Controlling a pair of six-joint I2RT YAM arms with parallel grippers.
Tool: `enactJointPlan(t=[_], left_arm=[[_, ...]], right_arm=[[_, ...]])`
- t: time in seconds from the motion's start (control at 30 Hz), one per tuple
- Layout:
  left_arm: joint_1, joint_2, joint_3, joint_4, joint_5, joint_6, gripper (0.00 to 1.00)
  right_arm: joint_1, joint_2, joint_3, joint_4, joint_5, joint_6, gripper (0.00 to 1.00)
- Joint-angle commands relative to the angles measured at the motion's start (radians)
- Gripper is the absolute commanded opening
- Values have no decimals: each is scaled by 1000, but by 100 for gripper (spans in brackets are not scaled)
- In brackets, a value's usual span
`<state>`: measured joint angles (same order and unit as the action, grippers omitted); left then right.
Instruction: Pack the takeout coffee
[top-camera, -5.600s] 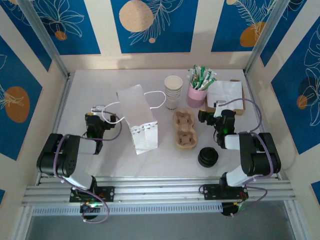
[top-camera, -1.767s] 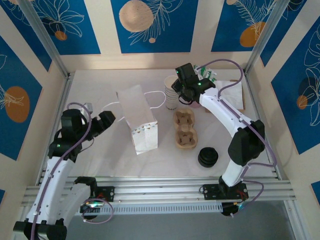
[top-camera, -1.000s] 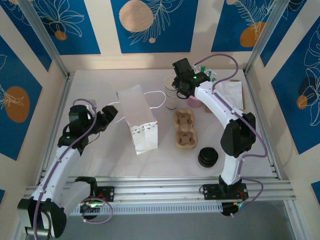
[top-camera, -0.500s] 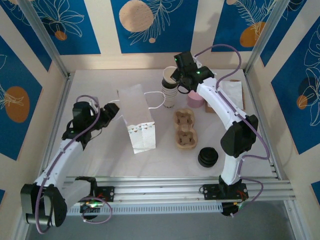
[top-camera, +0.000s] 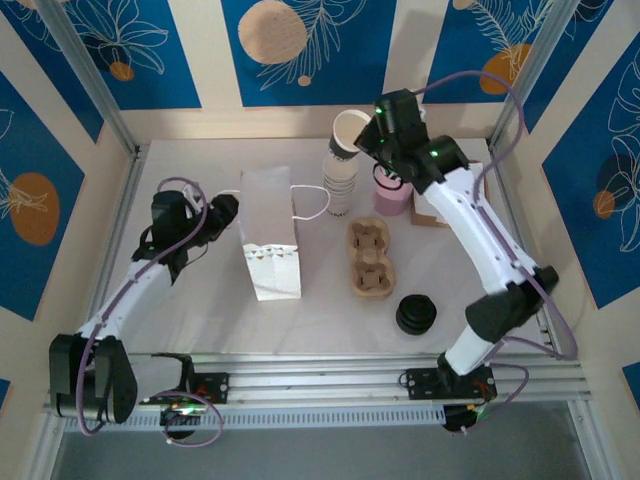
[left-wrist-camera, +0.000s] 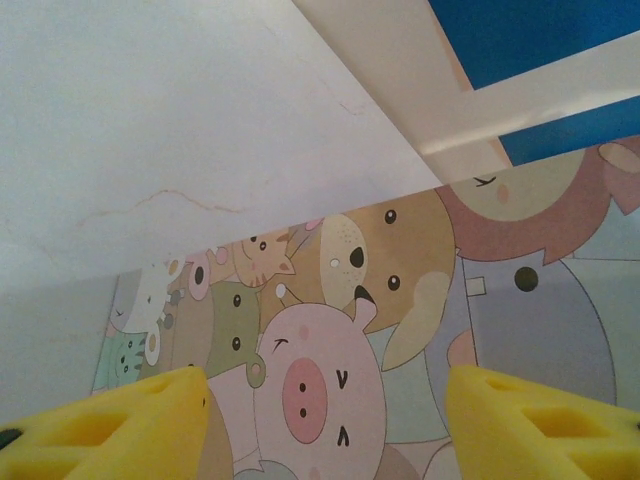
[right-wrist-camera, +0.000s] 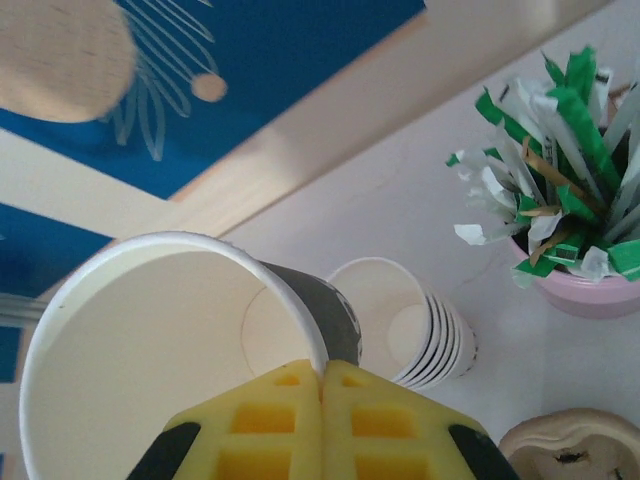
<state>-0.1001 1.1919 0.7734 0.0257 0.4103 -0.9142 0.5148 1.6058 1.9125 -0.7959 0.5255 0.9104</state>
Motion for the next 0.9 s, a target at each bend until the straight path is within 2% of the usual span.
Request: enactJointPlan(t=[0.0,0.2,0.43,0.67,0.73,0.87], left_arm=[[7,18,74,31,1,16,64],[7,-29,101,-35,14,40,74],[7,-157,124,-203,-53,125,78],[7,-237,176,-341,-71,174,83],[7,-261,191,-399,-101,190,93],[7,-328,192,-519,-157,213,95]], right_arm=[[28,-98,-42,-8,35,-61,0],[129,-284,-165,-36,92,-144,0],[280,-461,-305,-130,135,-153,0],[447,-541,-435,-150,115,-140,0],[497,-554,-484,-137,118,-125,0],[626,-554,-567,-78,116,-150,0]])
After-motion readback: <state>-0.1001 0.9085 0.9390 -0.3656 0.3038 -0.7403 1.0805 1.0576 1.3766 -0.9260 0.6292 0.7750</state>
